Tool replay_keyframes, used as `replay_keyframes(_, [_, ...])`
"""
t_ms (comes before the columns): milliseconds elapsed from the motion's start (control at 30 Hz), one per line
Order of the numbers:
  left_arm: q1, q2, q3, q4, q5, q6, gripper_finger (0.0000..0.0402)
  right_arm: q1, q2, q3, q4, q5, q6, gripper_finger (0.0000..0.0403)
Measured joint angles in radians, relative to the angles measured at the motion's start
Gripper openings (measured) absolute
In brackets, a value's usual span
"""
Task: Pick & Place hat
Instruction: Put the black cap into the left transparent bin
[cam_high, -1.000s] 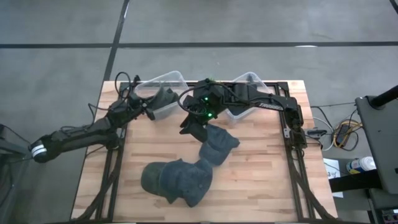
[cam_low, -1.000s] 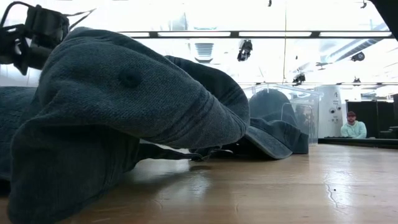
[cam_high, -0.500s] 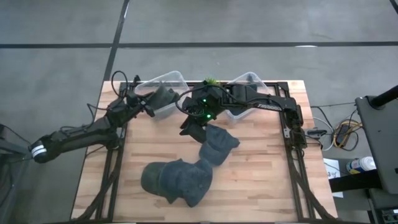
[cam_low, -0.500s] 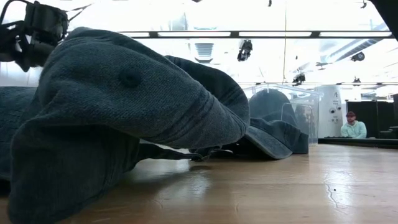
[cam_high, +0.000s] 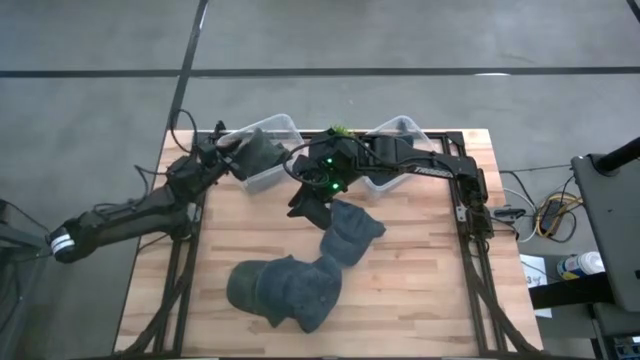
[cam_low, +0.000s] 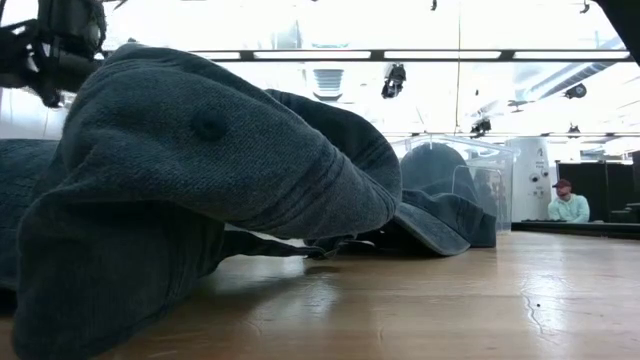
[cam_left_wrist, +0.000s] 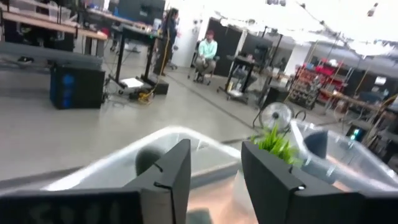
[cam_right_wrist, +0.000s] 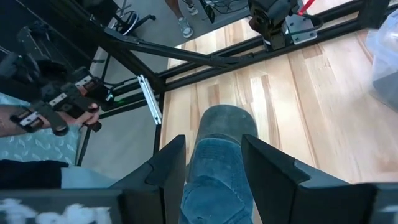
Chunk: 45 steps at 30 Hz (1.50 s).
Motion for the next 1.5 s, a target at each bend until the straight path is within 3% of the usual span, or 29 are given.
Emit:
replay_keyframes(167, [0.0, -0.013, 0.115, -0.104, 0.024, 0.007, 0.0144, -0.007, -0.012, 0.01, -0.007, 0.0, 0.003, 0.015])
replay_keyframes(500, [-0.002, 0.002, 0.588, -0.942, 0.249, -0.049, 0.0145, -0.016, -0.09, 0.01, -0.115, 0.009, -0.036, 0.015])
replay_keyframes(867, [-0.015, 0.001, 0.927, -1.396, 0.443, -0.221, 0.0142, -0.01, -0.139, -0.032, -0.168, 0.091, -0.065, 0.015])
replay_keyframes(1033, [-0.015, 0.057, 1.006, -1.511, 0.448, -0.217, 0.0137, -0.009, -0.141, -0.04, -0.21, 0.091, -0.071, 0.015])
replay_keyframes(1200, [-0.033, 0.192, 1.031, -1.555, 0.562, -0.138, 0.0137, -0.01, -0.147, -0.04, -0.224, 0.091, -0.075, 0.015])
replay_keyframes(1367, [-0.131, 0.326, 1.035, -1.724, 0.638, -0.033, 0.0137, -0.01, -0.174, -0.04, -0.249, 0.091, -0.07, 0.015])
replay_keyframes(1500, [-0.228, 0.405, 1.032, -1.871, 0.645, -0.057, 0.0137, -0.007, -0.201, -0.04, -0.285, 0.131, -0.064, 0.0149])
